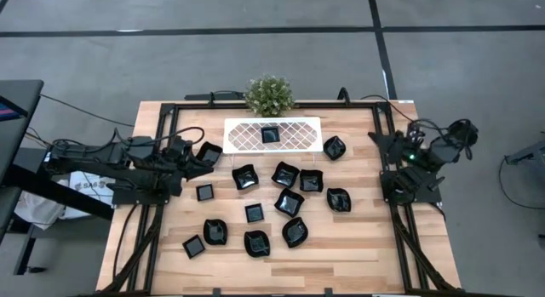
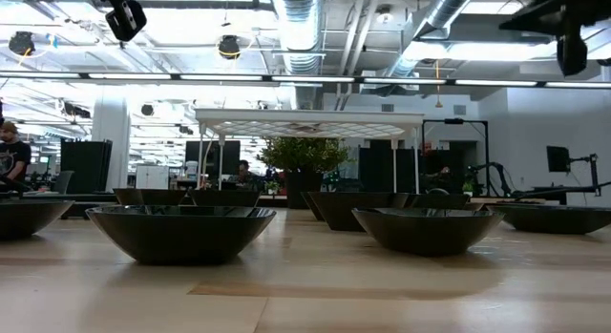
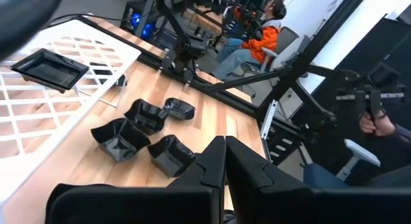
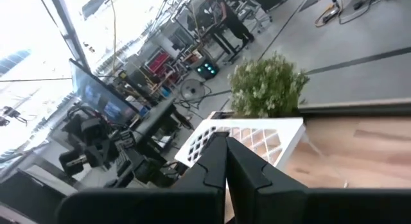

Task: Pick & Place Mini shaped plates
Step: Stack the top square plate on top of the stacked square plate on the shelf

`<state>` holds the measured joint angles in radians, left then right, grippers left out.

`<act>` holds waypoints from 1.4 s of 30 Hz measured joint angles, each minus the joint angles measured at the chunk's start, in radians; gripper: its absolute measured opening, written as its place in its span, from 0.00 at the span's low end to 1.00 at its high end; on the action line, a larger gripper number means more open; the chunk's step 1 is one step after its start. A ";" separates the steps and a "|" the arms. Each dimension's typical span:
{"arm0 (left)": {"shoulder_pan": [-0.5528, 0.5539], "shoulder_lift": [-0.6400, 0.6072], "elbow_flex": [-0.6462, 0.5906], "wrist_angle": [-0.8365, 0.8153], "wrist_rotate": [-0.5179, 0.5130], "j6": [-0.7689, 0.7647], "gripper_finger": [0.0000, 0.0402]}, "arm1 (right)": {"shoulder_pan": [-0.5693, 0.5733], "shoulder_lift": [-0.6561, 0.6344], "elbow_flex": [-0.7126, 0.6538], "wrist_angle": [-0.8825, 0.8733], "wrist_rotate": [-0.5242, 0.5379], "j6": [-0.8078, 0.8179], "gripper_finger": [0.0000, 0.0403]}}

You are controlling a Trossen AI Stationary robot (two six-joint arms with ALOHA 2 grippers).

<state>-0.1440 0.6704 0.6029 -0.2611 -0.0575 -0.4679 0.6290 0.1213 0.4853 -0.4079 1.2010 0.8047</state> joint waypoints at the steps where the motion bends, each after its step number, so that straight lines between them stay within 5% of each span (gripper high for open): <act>1: 0.000 0.000 0.000 0.000 -0.001 0.000 0.03 | -0.006 -0.005 -0.032 0.039 -0.009 0.000 0.00; 7: 0.000 0.000 0.000 0.000 -0.002 0.000 0.03 | -0.056 -0.012 -0.204 0.276 -0.157 -0.042 0.00; 14: 0.000 0.000 0.000 0.000 -0.002 0.000 0.03 | -0.199 -0.013 -0.313 0.563 -0.425 -0.279 0.00; 25: 0.000 0.000 0.000 0.000 -0.002 0.000 0.03 | -0.444 -0.121 -0.318 0.576 -0.706 -0.404 0.00; 37: 0.000 0.000 0.000 0.020 -0.002 -0.017 0.03 | -0.527 -0.112 -0.382 0.633 -0.731 -0.336 0.00; 42: 0.000 0.000 0.000 -0.047 -0.033 -0.168 0.03 | -0.538 -0.111 -0.395 0.654 -0.731 -0.335 0.00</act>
<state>-0.1440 0.6704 0.6029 -0.3083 -0.0909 -0.6361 0.0908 0.0099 0.0902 0.2463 0.4698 0.4694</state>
